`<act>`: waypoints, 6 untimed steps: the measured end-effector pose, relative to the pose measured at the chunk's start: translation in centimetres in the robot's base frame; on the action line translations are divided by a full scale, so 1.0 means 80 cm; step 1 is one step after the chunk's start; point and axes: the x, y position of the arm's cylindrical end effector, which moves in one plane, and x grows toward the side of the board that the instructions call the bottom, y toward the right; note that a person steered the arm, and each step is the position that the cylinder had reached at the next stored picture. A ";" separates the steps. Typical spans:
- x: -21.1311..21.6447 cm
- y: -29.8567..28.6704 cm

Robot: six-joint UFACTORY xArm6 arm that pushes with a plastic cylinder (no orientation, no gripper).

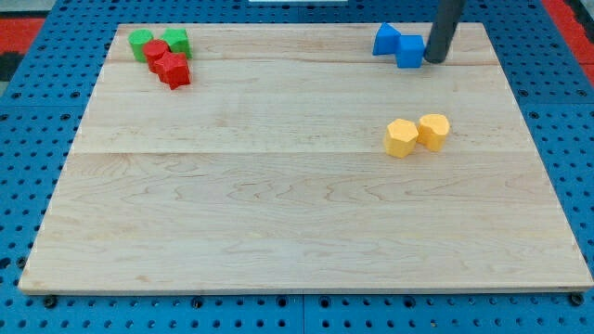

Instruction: Slide the yellow heart left a bit

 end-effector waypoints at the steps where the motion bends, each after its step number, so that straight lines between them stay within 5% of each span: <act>1: 0.083 0.069; 2: 0.192 0.080; 3: 0.224 0.033; 4: 0.166 -0.009; 5: 0.206 0.048; 6: 0.266 -0.019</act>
